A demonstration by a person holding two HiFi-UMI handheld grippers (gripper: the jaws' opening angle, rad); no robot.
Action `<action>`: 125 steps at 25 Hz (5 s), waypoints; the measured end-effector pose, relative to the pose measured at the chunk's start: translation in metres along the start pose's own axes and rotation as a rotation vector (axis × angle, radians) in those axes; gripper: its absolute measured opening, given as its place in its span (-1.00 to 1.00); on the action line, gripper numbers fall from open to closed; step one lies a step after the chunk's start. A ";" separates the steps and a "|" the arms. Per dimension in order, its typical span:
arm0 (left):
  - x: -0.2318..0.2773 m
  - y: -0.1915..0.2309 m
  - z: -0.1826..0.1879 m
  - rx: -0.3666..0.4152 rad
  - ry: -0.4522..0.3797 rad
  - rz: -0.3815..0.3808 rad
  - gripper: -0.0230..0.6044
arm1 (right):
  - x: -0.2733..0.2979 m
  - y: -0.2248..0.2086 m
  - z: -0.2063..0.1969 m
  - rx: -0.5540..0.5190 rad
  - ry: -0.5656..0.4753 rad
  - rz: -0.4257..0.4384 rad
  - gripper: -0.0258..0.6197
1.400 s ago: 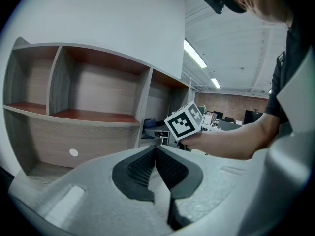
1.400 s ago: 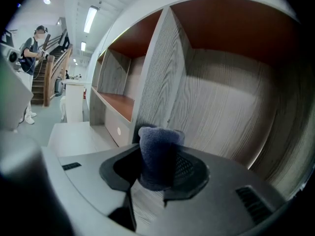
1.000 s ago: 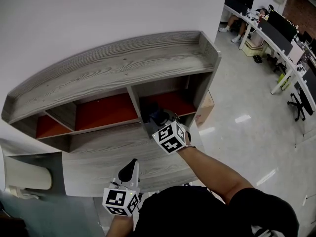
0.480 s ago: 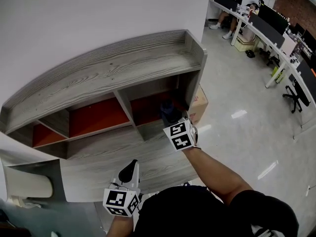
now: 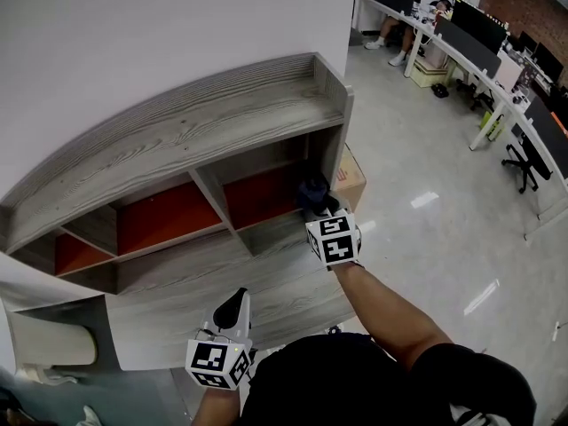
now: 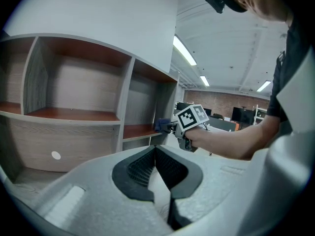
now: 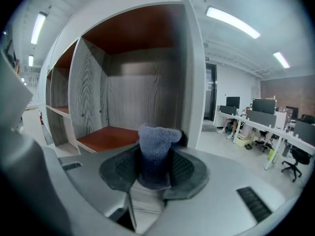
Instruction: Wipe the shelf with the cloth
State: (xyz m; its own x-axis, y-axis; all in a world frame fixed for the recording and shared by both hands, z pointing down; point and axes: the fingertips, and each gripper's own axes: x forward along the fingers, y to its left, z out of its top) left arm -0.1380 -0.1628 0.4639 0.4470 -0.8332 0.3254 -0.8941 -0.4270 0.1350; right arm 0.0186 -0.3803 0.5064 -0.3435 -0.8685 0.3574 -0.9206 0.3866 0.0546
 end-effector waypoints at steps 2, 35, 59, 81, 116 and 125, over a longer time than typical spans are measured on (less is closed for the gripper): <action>0.001 -0.002 0.001 0.002 -0.001 -0.004 -0.89 | 0.000 -0.001 0.000 0.046 -0.003 0.005 -0.49; -0.006 -0.009 0.003 0.011 -0.019 -0.017 -0.89 | -0.042 -0.009 0.108 1.017 -0.262 0.321 -0.49; -0.012 -0.007 0.003 0.009 -0.023 -0.009 -0.89 | -0.072 -0.018 0.192 0.887 -0.414 0.282 -0.49; -0.020 0.002 0.004 0.002 -0.029 0.027 -0.89 | -0.066 0.020 0.197 0.400 -0.415 0.192 -0.49; -0.052 0.039 -0.004 -0.048 -0.057 0.126 -0.89 | -0.050 0.164 0.221 -0.250 -0.465 0.252 -0.51; -0.051 0.042 -0.001 -0.041 -0.064 0.093 -0.90 | -0.051 0.158 0.215 -0.240 -0.444 0.254 -0.50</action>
State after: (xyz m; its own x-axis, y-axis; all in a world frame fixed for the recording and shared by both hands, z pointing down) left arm -0.1987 -0.1378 0.4540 0.3622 -0.8897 0.2779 -0.9314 -0.3337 0.1455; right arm -0.1489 -0.3419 0.2968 -0.6420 -0.7659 -0.0364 -0.7483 0.6155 0.2474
